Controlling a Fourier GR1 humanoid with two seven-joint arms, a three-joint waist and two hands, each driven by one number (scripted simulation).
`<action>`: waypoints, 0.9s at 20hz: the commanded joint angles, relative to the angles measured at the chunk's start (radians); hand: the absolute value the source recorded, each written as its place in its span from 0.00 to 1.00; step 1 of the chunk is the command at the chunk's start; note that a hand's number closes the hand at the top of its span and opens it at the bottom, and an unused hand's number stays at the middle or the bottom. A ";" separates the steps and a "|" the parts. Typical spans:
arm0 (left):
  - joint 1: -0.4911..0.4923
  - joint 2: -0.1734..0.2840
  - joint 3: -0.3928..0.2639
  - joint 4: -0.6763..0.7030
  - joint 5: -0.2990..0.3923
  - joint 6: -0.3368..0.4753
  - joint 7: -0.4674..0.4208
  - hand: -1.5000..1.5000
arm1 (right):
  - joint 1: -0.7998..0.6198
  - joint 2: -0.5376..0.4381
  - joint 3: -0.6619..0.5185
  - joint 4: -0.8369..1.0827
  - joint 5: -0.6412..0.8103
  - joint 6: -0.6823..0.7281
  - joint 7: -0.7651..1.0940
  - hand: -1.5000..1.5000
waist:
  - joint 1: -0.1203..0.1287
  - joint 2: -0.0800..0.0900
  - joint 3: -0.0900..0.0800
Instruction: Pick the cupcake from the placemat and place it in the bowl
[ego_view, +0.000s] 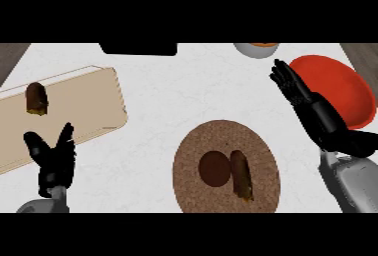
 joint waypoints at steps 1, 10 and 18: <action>-0.008 -0.027 -0.005 -0.041 0.012 -0.035 -0.072 0.50 | -0.005 0.020 0.017 -0.021 0.003 -0.008 0.067 0.00 | -0.002 0.012 0.038; 0.390 0.137 0.006 -0.561 0.050 -0.202 0.016 0.50 | 0.061 0.016 0.077 0.138 0.123 -0.134 0.240 0.00 | -0.075 -0.036 0.023; 0.483 0.141 0.055 -0.600 0.090 -0.301 -0.057 0.50 | -0.051 -0.029 0.144 0.141 0.272 -0.154 0.258 0.00 | -0.084 -0.036 0.016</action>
